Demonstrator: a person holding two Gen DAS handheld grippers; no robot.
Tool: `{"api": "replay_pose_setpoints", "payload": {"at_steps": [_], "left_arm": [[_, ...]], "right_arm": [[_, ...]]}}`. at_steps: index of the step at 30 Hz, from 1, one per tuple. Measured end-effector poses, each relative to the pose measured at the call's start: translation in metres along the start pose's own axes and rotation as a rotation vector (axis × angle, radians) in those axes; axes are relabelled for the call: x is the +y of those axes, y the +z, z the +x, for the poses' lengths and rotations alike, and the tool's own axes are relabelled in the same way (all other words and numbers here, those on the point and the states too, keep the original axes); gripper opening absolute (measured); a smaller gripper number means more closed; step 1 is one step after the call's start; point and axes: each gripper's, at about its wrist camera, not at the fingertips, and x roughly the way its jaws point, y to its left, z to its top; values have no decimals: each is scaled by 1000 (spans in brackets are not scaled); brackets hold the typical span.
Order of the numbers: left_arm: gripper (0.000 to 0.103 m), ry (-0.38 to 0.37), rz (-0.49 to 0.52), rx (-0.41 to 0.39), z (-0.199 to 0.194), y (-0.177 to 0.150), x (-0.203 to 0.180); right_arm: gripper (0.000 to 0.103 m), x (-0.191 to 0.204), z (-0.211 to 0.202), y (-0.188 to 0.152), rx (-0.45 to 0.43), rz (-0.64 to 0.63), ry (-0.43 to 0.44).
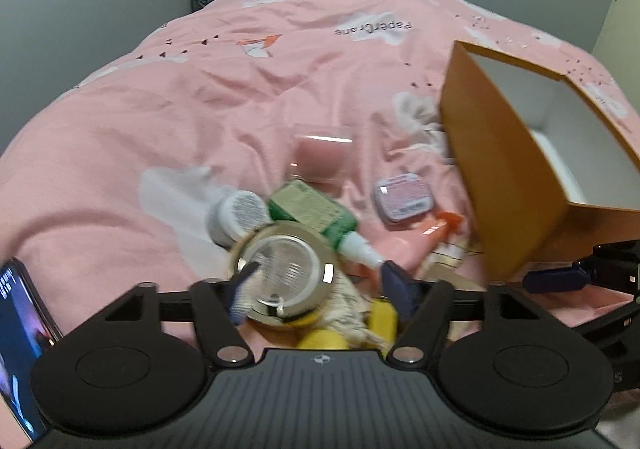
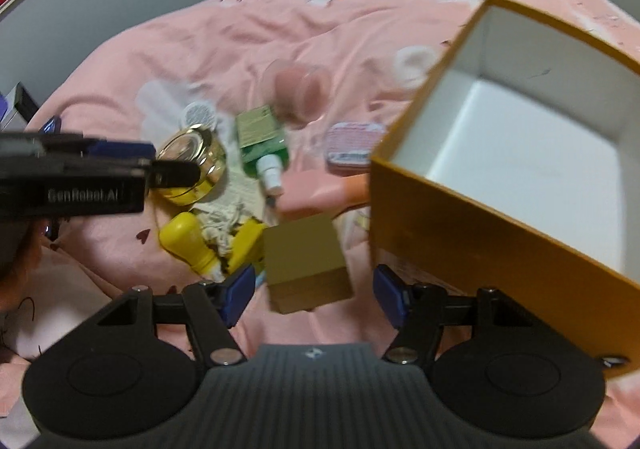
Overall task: Organize rigid objects
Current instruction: 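Grasp the gold compact with the left tool while the right tool grasps the gold cube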
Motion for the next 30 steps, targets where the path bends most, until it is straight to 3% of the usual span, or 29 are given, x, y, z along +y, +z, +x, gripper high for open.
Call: {"api": "replay_pose_setpoints", "payload": {"at_steps": [3, 10, 18, 23, 30], "left_arm": [[91, 24, 35, 13, 5, 4, 4], [95, 17, 15, 86, 26, 9, 17], [96, 5, -4, 152, 49, 9, 22], [96, 12, -5, 152, 60, 10, 19], [91, 26, 5, 129, 61, 7, 15]], "right_arm": [[74, 1, 12, 5, 26, -13, 20], [75, 4, 39, 6, 83, -10, 49], [75, 10, 56, 5, 74, -42, -7], [68, -3, 74, 1, 100, 22, 2], [67, -13, 82, -1, 95, 102, 38]]}}
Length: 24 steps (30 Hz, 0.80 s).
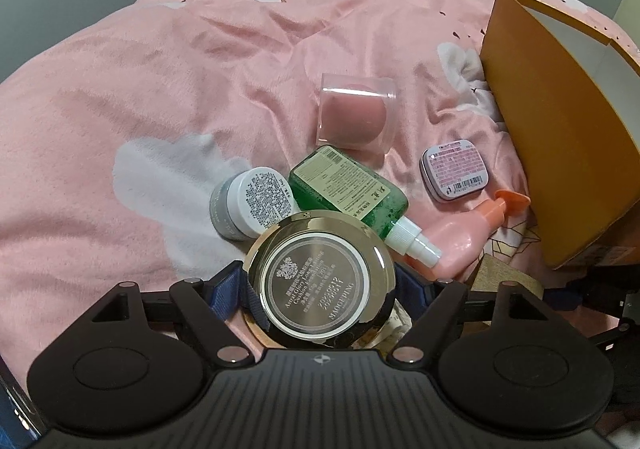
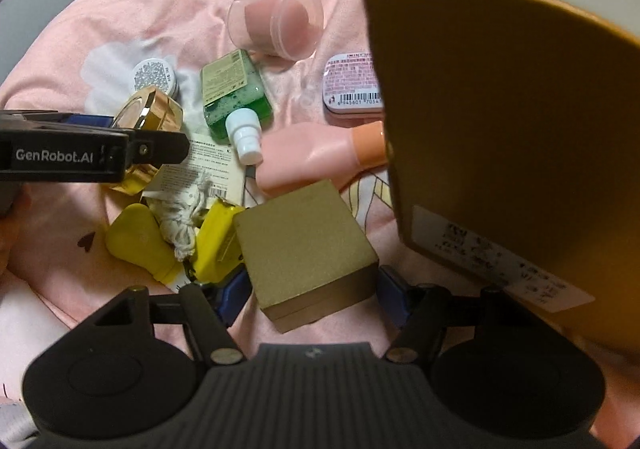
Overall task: Organize rigid objects
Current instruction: 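Grasp the gold compact with the left tool while the right tool grasps the gold cube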
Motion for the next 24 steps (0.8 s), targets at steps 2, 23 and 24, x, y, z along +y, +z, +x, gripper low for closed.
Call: {"api": "replay_pose_setpoints", "payload": {"at_steps": [2, 23, 24], "left_arm": [[91, 1, 3, -9, -2, -2, -1], [90, -171, 52, -123, -59, -12, -47], [90, -180, 58, -132, -63, -10, -51]], "right_arm": [[66, 1, -3, 0, -8, -3, 2], [63, 21, -102, -17, -210, -90, -34], [63, 22, -107, -18, -220, -92, -36]]}}
